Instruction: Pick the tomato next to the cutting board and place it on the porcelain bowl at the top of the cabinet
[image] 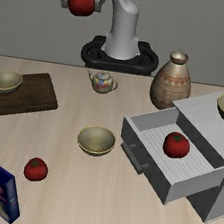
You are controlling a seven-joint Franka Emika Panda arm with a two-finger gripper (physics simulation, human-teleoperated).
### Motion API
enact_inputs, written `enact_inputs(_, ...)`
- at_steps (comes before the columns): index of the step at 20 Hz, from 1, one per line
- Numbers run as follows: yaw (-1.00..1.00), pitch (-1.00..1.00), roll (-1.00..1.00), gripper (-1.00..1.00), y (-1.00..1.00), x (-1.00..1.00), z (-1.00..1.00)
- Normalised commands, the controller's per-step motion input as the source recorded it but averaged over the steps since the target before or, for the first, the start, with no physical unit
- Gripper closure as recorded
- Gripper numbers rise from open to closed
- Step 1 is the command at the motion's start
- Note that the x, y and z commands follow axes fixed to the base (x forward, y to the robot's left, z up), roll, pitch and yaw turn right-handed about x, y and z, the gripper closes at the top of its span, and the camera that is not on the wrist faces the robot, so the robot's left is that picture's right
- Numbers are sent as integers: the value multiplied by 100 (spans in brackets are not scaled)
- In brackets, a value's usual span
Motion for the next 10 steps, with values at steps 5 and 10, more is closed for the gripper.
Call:
enact_inputs(5,0,0,0,100,100,0,0)
enact_inputs(10,0,0,0,100,100,0,0)
